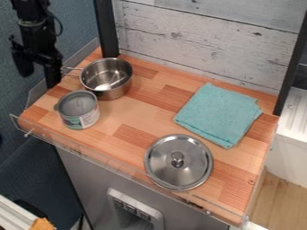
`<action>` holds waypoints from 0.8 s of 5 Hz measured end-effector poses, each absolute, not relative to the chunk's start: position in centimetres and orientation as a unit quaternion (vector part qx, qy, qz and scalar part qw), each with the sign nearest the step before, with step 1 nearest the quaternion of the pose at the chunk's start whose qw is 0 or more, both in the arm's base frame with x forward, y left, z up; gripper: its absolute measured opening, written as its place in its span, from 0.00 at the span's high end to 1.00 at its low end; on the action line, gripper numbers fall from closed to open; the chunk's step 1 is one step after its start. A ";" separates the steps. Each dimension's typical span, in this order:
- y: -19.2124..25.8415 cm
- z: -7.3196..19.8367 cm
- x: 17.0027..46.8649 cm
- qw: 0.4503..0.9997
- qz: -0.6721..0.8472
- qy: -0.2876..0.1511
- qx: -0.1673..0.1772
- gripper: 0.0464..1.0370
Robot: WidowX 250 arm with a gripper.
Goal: Move the food can to the left of the pot cover
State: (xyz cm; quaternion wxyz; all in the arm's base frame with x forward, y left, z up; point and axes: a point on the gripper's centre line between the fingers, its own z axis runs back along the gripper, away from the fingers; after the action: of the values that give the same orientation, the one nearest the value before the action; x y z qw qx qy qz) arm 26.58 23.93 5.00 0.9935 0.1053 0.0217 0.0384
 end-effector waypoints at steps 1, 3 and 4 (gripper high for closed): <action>23.6 4.1 26.6 0.993 0.042 0.022 0.109 0.04; 19.8 2.1 27.7 0.994 0.006 0.031 0.103 0.04; 17.3 1.9 27.4 0.995 -0.018 0.028 0.098 0.04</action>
State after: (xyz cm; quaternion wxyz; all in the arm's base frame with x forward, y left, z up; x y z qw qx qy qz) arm 27.36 17.28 1.87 0.9947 0.0975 0.0278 -0.0180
